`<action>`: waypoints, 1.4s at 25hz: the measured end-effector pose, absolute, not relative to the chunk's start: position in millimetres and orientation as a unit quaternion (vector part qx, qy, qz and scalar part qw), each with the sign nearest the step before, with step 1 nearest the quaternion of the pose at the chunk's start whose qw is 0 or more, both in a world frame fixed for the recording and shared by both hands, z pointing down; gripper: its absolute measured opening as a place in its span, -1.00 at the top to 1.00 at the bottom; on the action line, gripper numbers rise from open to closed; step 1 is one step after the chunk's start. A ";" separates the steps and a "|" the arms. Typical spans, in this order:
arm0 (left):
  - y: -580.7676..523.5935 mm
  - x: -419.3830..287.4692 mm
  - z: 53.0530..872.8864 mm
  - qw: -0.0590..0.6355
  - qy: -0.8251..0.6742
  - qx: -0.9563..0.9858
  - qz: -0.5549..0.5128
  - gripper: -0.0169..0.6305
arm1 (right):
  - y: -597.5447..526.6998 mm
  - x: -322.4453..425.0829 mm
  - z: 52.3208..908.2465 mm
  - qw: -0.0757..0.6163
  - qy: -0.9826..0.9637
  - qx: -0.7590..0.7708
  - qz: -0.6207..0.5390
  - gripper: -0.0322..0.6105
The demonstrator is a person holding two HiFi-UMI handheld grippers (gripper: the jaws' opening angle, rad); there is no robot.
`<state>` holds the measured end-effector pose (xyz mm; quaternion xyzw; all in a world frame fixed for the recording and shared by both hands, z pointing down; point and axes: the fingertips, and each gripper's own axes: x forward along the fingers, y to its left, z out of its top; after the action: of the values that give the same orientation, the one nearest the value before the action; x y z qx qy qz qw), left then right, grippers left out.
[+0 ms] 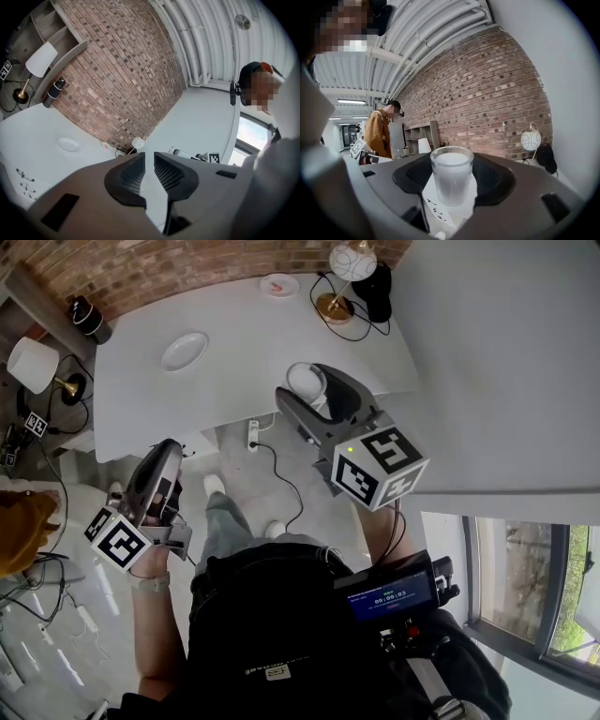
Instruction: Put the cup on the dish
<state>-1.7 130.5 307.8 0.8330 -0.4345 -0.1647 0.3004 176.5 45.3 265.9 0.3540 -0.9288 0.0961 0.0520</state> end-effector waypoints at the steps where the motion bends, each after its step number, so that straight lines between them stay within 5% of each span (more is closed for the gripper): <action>1: 124.8 -6.5 309.2 0.302 -0.432 0.834 -0.163 0.76 | 40.9 172.0 267.2 0.054 -0.928 0.357 0.097 0.08; 35: -53.0 -189.0 346.8 0.362 -0.394 0.835 -0.125 0.76 | -141.4 29.8 307.9 0.069 -0.876 0.455 0.143 0.08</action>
<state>-189.0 -53.0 346.8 0.8353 -0.3940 -0.1253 0.3624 29.8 -141.4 307.9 0.4548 -0.8763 0.1434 0.0687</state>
